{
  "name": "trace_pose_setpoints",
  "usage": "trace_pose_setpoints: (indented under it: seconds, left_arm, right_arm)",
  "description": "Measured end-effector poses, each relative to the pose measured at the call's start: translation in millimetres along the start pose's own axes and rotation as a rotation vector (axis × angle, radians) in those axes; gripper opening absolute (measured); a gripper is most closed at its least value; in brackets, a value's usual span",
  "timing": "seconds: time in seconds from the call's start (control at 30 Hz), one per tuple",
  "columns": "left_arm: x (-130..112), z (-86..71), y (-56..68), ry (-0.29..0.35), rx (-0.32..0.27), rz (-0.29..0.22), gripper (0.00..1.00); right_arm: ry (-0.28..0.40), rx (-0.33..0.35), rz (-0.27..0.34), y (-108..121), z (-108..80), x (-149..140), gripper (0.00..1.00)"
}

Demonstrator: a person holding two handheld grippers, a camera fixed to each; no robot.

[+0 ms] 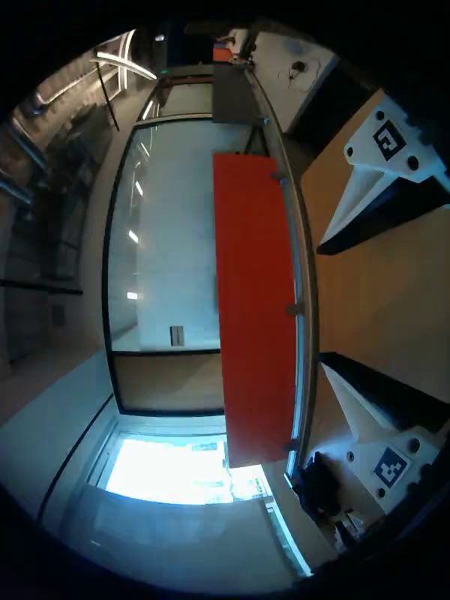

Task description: Fold towel

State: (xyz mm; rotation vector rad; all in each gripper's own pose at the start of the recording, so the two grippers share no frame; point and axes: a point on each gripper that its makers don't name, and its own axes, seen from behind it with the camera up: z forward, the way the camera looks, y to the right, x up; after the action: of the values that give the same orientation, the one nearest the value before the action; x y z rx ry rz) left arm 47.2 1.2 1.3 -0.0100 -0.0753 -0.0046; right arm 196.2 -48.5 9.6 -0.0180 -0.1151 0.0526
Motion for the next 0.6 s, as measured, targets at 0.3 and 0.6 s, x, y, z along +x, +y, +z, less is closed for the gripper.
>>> trace_pose_setpoints:
  seconds: [0.3,0.6]
  left_arm:
    - [-25.7,2.8,-8.0,0.027,0.011,-0.026,0.85]
    - [-43.4,2.7,-8.5,0.039,0.013,-0.036,0.85]
  right_arm:
    - [0.001,0.01,0.001,-7.9,8.8,-20.4,1.0]
    - [0.012,0.016,-0.016,-11.3,11.4,-23.7,1.0]
